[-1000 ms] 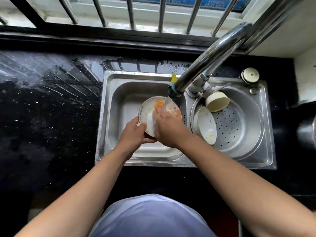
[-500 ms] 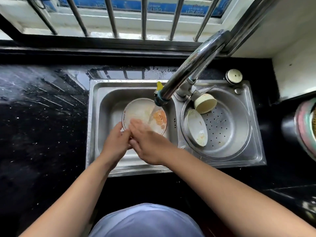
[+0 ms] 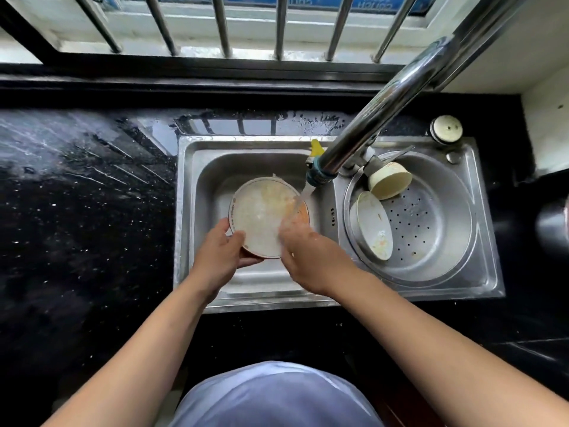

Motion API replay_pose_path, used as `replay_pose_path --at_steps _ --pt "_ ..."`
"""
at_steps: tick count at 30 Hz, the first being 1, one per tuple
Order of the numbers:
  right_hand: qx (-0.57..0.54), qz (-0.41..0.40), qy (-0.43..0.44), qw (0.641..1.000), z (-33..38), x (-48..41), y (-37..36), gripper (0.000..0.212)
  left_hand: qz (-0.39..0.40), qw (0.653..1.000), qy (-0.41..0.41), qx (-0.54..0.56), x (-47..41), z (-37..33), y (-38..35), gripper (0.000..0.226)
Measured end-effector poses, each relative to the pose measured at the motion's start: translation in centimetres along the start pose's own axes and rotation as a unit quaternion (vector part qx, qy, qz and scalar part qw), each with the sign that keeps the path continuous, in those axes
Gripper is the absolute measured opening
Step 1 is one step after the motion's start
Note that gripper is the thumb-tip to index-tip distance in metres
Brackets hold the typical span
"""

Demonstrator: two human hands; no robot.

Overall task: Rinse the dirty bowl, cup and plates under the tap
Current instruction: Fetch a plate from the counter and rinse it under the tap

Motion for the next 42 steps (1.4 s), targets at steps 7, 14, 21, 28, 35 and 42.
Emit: replay_pose_path --at_steps 7,14,21,28,35,42 --pt "-0.066 0.005 0.100 0.993 2.9 -1.2 -1.0 0.049 0.022 1.000 0.000 0.000 0.8 0.2 -0.8 0.020" --pt "-0.007 -0.053 -0.039 0.998 0.1 -2.3 -0.1 0.046 0.026 0.999 0.017 -0.023 0.8 0.1 -1.2 0.020" --pt "-0.039 -0.021 0.075 0.996 0.2 1.3 -2.0 0.035 0.000 1.000 0.005 -0.029 1.1 0.3 -0.7 0.021" --pt "-0.080 -0.008 0.099 0.992 1.9 -1.9 -0.6 0.048 0.005 1.000 0.018 -0.011 1.5 1.0 -2.1 0.025" --pt "0.045 -0.009 0.063 0.997 -2.2 1.1 -2.2 0.054 -0.037 0.998 0.025 0.034 1.7 0.8 -1.9 0.028" --pt "-0.074 -0.126 -0.017 0.989 -1.6 1.2 -2.3 0.018 -0.035 0.996 0.036 0.079 1.5 1.7 -1.6 0.056"
Point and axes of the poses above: each hand's wrist, its own x-axis away from the middle knuckle, its own y-axis out of the back of the hand, z = x × y, the point moved 4 cm from there along -x, towards the middle knuckle, and after that the axes turned 7 degrees about x, right-handed, at the moved point
